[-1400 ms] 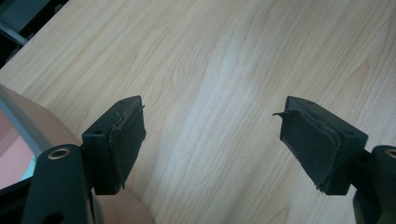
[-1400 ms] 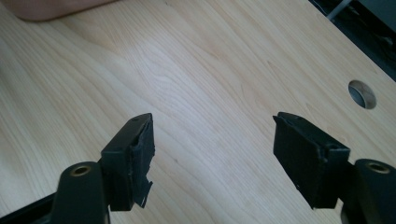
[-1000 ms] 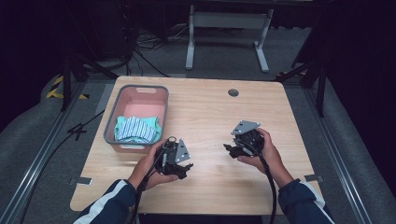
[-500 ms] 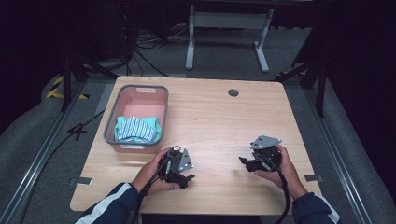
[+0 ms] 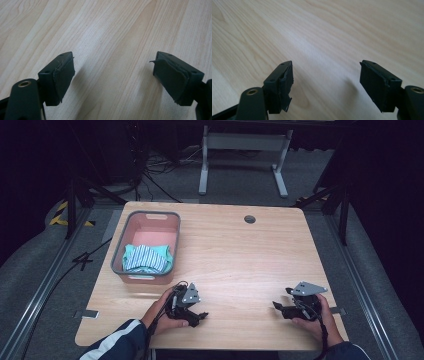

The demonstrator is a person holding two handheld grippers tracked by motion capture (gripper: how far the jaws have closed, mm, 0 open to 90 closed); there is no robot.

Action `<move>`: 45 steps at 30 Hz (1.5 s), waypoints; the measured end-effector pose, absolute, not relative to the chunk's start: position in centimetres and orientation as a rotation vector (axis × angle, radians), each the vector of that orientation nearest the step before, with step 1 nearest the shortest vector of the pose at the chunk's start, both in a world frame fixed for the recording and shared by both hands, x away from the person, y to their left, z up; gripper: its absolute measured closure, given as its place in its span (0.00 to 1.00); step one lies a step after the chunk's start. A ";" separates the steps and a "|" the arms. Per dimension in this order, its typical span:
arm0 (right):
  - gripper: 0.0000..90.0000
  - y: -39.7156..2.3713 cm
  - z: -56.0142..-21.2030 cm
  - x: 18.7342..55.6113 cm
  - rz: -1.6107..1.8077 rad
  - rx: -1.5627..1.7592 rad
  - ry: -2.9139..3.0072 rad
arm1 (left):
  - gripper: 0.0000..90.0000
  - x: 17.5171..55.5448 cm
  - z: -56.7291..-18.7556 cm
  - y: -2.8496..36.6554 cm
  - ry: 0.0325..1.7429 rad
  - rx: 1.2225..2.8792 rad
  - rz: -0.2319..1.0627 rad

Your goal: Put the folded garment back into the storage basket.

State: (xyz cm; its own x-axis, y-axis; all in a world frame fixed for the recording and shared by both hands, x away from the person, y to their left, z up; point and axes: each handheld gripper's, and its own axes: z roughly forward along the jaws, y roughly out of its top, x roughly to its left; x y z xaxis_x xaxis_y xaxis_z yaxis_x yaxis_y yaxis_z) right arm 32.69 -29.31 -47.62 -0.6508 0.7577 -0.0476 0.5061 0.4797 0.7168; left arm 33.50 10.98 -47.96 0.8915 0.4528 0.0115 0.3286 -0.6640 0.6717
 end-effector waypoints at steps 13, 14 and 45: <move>0.28 -30.7 -48.6 31.6 1.049 1.116 2.336 | 0.16 33.6 -48.3 11.3 0.585 2.324 0.223; 0.28 -30.7 -48.6 31.6 1.050 1.116 2.335 | 0.16 33.6 -48.3 11.3 0.588 2.324 0.219; 0.27 -30.7 -48.6 31.6 1.049 1.109 2.340 | 0.12 33.7 -48.3 11.0 0.590 2.330 0.213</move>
State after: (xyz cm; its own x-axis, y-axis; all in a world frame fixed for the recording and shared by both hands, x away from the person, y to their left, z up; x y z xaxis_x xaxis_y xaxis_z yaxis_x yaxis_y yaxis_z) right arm 31.65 -30.69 -48.62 -0.6346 0.7729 0.0036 0.5171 0.4211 0.7452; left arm 33.72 10.97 -48.33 0.8820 0.4711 -0.0140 0.3536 -0.6418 0.6805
